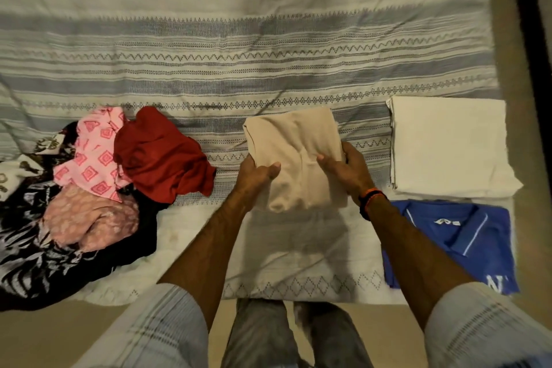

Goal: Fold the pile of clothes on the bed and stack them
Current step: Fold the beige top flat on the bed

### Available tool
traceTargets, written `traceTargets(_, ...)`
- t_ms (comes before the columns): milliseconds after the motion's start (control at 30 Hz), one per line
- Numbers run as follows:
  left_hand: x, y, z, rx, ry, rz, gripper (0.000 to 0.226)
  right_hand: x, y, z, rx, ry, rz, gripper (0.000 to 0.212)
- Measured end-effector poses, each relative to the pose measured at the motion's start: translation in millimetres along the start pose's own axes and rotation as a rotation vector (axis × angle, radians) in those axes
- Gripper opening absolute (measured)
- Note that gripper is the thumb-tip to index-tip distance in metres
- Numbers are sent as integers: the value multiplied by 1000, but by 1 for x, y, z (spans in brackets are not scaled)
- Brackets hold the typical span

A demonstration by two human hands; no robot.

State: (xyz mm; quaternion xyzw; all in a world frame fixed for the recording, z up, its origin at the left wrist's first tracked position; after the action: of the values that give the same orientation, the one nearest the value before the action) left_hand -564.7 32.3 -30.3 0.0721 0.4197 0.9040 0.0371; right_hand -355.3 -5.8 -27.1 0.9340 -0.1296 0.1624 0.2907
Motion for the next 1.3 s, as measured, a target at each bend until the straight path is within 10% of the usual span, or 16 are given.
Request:
traceTargets(733,-239,121,-36,-19,-5,-84,55,246,57,109,-18,15,91,42)
traceTargets(1300,-294,172,-106,21,-129,-216,60,298,155,192,-91,-96,225,65)
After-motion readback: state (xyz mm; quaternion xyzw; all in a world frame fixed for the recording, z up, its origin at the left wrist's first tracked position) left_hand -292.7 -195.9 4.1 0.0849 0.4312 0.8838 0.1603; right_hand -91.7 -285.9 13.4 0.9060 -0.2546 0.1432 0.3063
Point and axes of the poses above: each hand's wrist, its own y-axis away from the middle knuckle, its own x-axis out of the back of the hand, z = x × y, the point moved 3 cm from there along -y, towards the middle knuckle, and after that the axes turned 4 degrees about x, right-handed, at the moved point
